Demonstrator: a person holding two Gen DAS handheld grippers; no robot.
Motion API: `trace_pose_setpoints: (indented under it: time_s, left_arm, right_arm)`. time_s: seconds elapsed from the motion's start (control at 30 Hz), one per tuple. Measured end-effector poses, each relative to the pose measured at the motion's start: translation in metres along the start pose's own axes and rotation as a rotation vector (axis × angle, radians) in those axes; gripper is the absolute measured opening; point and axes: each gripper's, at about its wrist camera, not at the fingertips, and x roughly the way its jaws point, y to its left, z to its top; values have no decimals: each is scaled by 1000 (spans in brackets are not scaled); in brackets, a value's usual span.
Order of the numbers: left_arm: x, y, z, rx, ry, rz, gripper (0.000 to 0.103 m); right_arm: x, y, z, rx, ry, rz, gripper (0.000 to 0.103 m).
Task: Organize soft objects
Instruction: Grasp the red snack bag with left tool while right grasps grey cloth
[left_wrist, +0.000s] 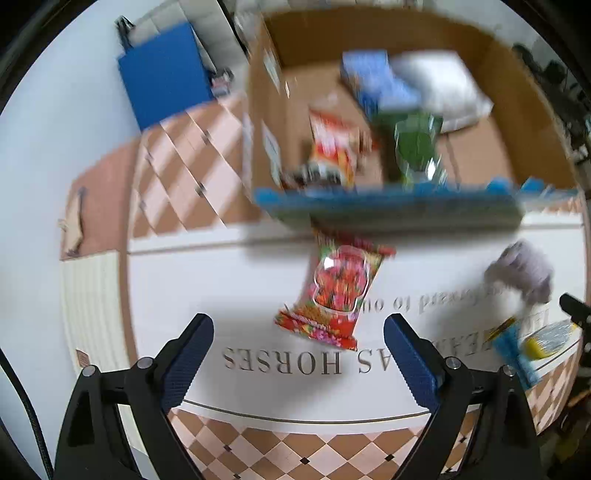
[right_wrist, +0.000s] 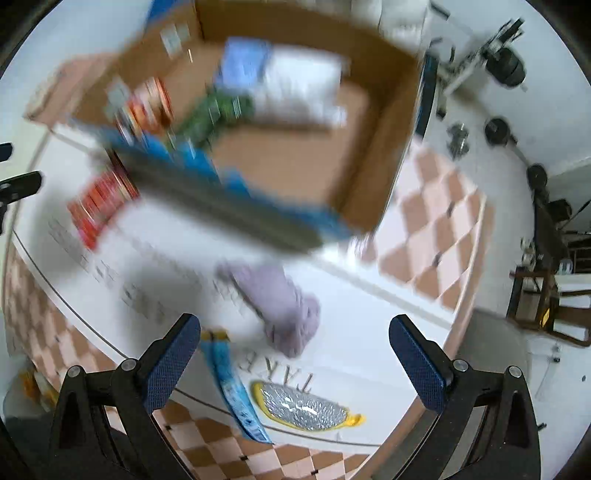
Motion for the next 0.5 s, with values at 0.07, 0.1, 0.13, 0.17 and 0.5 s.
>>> trace_pose_setpoints:
  time_s: [0.07,0.1,0.13,0.17,0.5]
  left_arm:
    - [22,-9,2,26,33,5,95]
    - [33,-14,4,43,48,12,95]
    - [41,-19,6,59,57,18,95]
    - [52,-25,10,79,73,23,95]
    - [96,-36,17,70,181,0,50]
  right_arm:
    - [22,-5,-5,8,31,26,103]
    - [31,-5,-6,8,38,32,103]
    - [41,-4,-5,3,48,40,102]
    - [50,-1,-3,-6,55,43,101]
    - [106,1,0,79,156,25,45]
